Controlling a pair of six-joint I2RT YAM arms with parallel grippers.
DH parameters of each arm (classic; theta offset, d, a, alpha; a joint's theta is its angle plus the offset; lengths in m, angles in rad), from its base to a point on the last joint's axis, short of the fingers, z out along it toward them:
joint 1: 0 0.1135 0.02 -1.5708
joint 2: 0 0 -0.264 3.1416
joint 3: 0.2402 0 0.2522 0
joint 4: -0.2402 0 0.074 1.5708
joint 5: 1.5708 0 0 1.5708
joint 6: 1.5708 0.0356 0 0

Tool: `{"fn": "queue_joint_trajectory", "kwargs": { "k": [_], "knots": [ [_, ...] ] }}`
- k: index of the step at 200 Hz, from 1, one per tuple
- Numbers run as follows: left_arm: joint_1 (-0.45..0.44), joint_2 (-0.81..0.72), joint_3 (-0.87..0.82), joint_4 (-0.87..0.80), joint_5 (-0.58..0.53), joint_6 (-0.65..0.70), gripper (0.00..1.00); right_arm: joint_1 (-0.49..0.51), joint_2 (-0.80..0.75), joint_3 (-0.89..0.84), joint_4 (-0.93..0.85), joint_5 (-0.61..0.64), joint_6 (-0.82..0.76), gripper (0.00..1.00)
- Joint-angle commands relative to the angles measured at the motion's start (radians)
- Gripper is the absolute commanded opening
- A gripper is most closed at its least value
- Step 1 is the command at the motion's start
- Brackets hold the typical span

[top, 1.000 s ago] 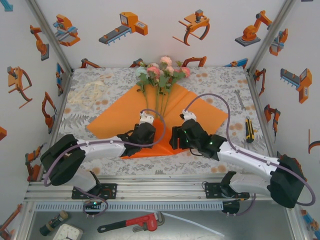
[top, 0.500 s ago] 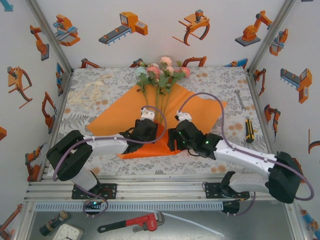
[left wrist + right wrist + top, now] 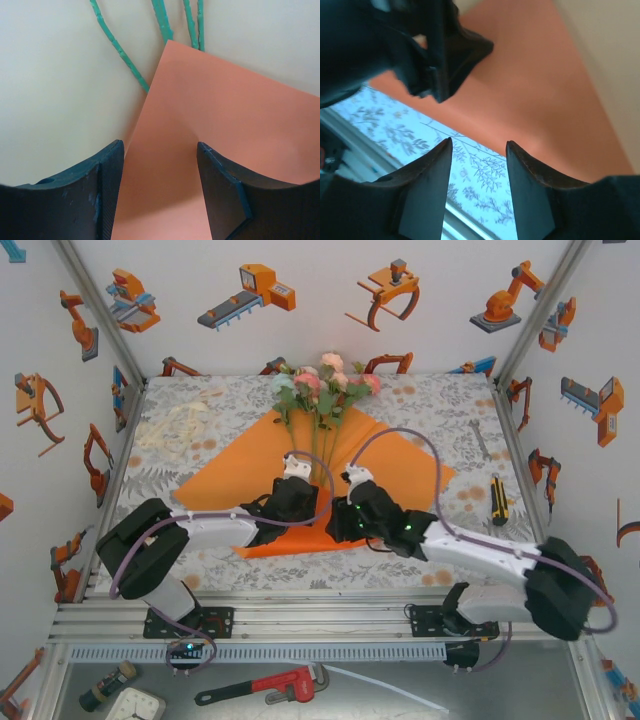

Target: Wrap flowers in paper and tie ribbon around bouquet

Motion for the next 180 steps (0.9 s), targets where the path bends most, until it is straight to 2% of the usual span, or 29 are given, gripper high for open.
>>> {"fn": "queue_joint_trajectory", "kwargs": {
  "k": [1,27,54,66,78,89,102,123,143,180],
  "knots": [
    [0.009,-0.002,0.023,0.017,0.017,0.002,0.58,-0.008,0.122,-0.023,0.149,0.011,0.046,0.42],
    [0.011,-0.072,0.010,0.007,0.039,0.015,0.60,-0.030,0.174,-0.070,0.145,0.107,0.079,0.40],
    [0.012,-0.257,-0.003,-0.111,0.091,-0.009,0.61,-0.039,0.180,-0.101,0.067,0.153,0.126,0.40],
    [0.008,-0.352,-0.024,-0.151,0.160,-0.031,0.61,-0.039,0.172,-0.114,0.060,0.157,0.138,0.41],
    [0.004,-0.433,-0.073,-0.137,0.297,-0.051,0.58,-0.040,0.167,-0.120,0.069,0.150,0.147,0.41],
    [-0.003,-0.469,-0.113,-0.132,0.412,-0.092,0.53,-0.040,0.167,-0.116,0.073,0.135,0.148,0.41],
    [-0.023,-0.465,-0.142,-0.162,0.460,-0.137,0.44,-0.040,0.172,-0.105,0.064,0.127,0.151,0.42],
    [-0.054,-0.416,-0.199,-0.192,0.399,-0.191,0.28,-0.040,0.172,-0.096,0.021,0.156,0.177,0.43],
    [-0.052,-0.392,-0.257,-0.172,0.301,-0.238,0.26,-0.046,0.151,-0.100,-0.063,0.228,0.252,0.45],
    [-0.050,-0.364,-0.290,-0.182,0.158,-0.280,0.24,-0.098,0.068,-0.176,-0.144,0.248,0.340,0.47]
  ]
}}
